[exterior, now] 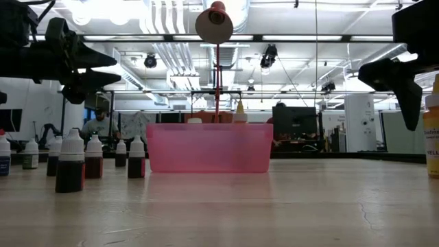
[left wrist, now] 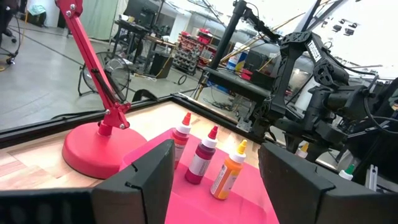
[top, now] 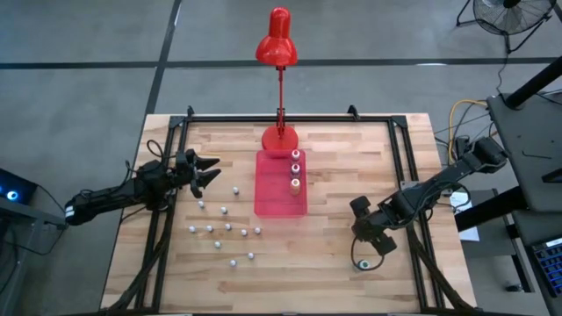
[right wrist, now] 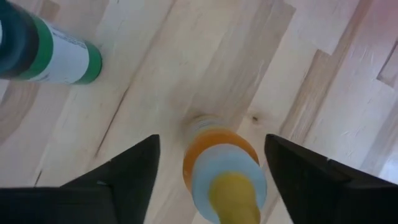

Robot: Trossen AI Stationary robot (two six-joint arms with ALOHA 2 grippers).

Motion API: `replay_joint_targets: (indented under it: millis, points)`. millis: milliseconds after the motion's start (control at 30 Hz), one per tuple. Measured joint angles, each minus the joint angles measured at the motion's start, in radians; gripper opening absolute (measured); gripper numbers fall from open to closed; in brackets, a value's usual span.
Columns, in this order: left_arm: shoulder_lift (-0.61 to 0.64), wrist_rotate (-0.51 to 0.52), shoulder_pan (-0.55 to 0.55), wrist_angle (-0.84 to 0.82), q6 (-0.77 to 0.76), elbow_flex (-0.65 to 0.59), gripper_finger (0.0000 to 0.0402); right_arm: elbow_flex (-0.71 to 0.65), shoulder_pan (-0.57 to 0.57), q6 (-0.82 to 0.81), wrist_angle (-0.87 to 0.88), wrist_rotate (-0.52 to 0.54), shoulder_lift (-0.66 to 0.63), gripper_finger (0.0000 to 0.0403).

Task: Pick & Place food coloring
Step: Put the big yellow food coloring bottle into the pink bin

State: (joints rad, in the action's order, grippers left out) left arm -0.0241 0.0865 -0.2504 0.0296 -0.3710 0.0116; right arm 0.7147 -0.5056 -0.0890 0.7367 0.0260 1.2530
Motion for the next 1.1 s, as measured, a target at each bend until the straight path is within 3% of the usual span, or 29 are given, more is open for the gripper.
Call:
replay_joint_targets:
  millis: [400,667,1100]
  points:
    - [0.000,0.000,0.000,0.000,0.000,0.000,0.0204,0.004,0.000,-0.022,0.012,-0.001,-0.003,0.0137]
    - [0.000,0.000,0.000,0.000,0.000,0.000,0.0204,0.126,0.031,-0.034,0.086,0.008,0.001,0.0136]
    - [0.000,0.000,0.000,0.000,0.000,0.000,0.0204,0.543,0.163,0.002,0.320,0.068,0.136,0.0137]
